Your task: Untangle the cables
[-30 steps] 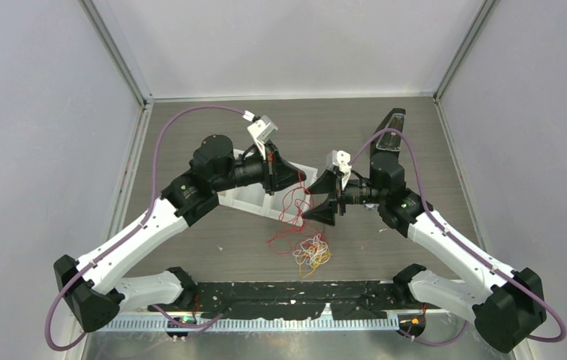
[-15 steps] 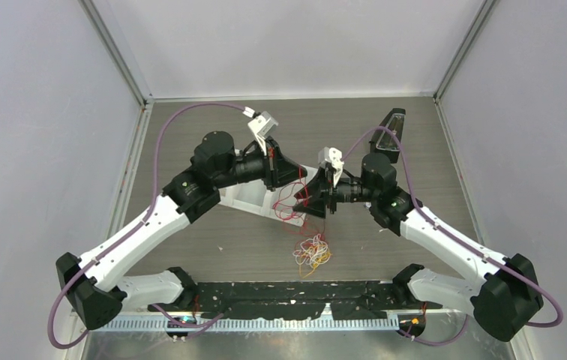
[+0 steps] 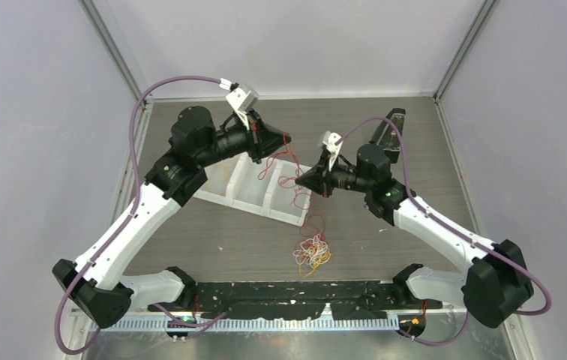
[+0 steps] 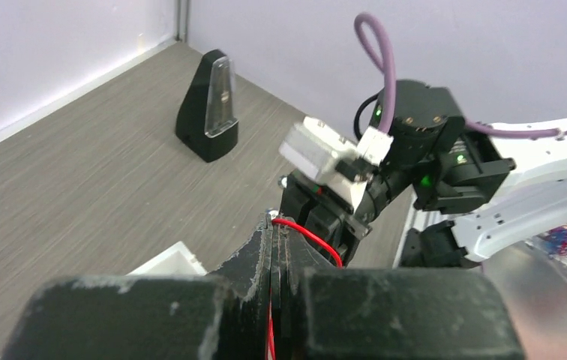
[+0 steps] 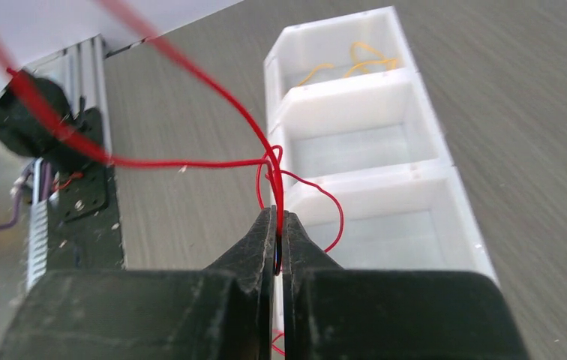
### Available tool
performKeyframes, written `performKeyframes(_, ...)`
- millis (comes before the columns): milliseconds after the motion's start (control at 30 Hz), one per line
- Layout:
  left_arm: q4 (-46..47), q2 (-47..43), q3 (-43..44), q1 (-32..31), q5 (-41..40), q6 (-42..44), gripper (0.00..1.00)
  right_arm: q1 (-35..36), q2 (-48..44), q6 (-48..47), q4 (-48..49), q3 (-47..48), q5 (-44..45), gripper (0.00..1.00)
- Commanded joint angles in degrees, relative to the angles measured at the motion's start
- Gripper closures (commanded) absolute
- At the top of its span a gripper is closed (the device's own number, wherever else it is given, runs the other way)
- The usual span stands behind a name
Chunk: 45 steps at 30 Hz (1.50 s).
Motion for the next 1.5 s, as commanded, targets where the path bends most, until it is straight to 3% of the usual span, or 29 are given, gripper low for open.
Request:
performKeyframes(0, -2.8, 2.8, 1.0, 1.6, -3.0, 6.1, 1.0, -1.1, 4.1, 3.0, 7.0, 5.5, 5.8, 0.95)
performKeyframes(133, -0.9, 5.0, -1.7, 1.9, -8.0, 8.1, 1.0, -2.6, 10.0, 4.7, 8.6, 5.2, 6.3, 0.95)
performKeyframes(400, 2.3, 12.3, -7.7, 1.8, -10.5, 7.2, 1.0, -4.3, 20.4, 8.7, 13.4, 6.7, 5.7, 0.95)
performKeyframes(633, 7.4, 20.4, -11.8, 1.3, -12.9, 5.8, 1.0, -4.6, 25.3, 9.3, 11.8, 8.7, 9.8, 0.95)
performKeyframes(733, 9.8, 23.0, -12.8, 0.8, -15.4, 6.1, 1.0, -4.6, 25.4, 9.4, 10.9, 9.6, 9.5, 0.84)
performKeyframes(800, 10.8, 24.3, -12.9, 0.4, -18.3, 5.9, 1.0, -4.6, 25.1, 8.8, 8.2, 10.9, 8.7, 0.67)
performKeyframes(900, 9.7, 25.7, -11.6, 0.3, -22.2, 4.7, 1.0, -5.6, 24.0, 7.0, -4.3, 15.1, 7.0, 0.51)
performKeyframes(1033, 10.4, 26.1, -12.2, -0.3, -24.6, 5.5, 1.0, -7.1, 20.1, 3.7, -15.4, 16.2, 3.8, 0.4)
performKeyframes(1267, 9.6, 27.3, -12.0, -4.1, -30.5, 8.6, 1.0, -8.9, 14.8, 1.7, -23.1, 15.6, 2.1, 0.31)
performKeyframes(1467, 5.1, 31.0, -9.0, -8.1, -38.6, 13.0, 1.0, -13.9, 13.3, 5.5, -25.4, 12.8, 2.1, 0.3)
